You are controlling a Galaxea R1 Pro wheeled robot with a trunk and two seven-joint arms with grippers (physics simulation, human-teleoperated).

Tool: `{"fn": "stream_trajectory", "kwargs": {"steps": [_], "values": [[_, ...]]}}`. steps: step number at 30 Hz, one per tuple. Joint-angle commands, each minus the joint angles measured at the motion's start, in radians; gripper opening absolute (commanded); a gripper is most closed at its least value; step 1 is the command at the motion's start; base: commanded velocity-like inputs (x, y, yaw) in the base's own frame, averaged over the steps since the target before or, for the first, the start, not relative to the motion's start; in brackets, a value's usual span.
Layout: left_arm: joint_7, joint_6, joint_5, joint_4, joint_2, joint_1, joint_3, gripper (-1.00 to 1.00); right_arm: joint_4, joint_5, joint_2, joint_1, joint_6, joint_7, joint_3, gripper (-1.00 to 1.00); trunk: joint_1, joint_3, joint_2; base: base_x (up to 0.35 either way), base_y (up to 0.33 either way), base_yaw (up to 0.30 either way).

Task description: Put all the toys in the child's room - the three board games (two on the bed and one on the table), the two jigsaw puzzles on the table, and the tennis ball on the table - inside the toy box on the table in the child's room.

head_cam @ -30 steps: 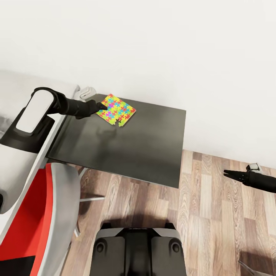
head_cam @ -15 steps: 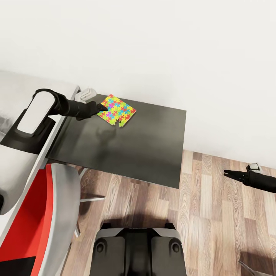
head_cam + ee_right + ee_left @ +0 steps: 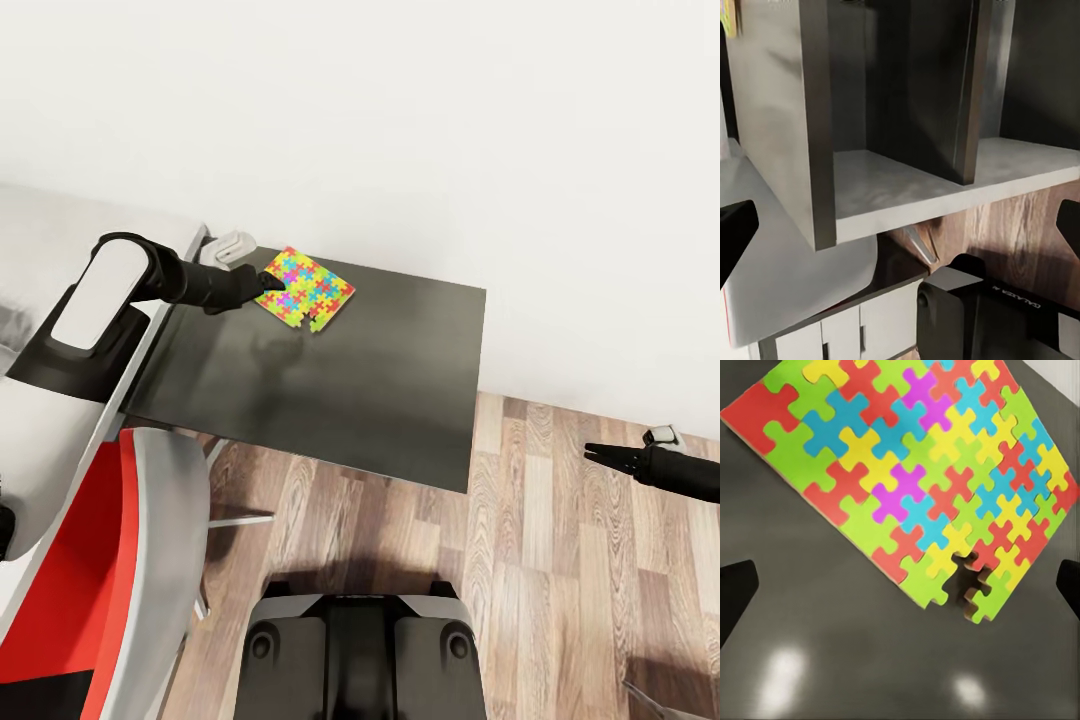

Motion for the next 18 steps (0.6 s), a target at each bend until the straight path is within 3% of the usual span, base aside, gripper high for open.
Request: {"fn": "stream_trajectory", "kwargs": {"steps": [1, 18], "values": [[0.010, -0.001, 0.010, -0.001, -0.002, -0.001, -0.002, 1.00, 0.001, -0.010, -0.001, -0.003, 0.008, 0.001, 0.007, 1.00, 0.001, -0.001, -0.002, 0.117, 0.000, 0.000], [0.011, 0.000, 0.009, -0.002, -0.018, -0.001, -0.003, 1.00, 0.001, -0.010, -0.002, -0.003, 0.009, 0.001, 0.007, 1.00, 0.001, -0.001, -0.002, 0.189, 0.027, 0.000]]}}
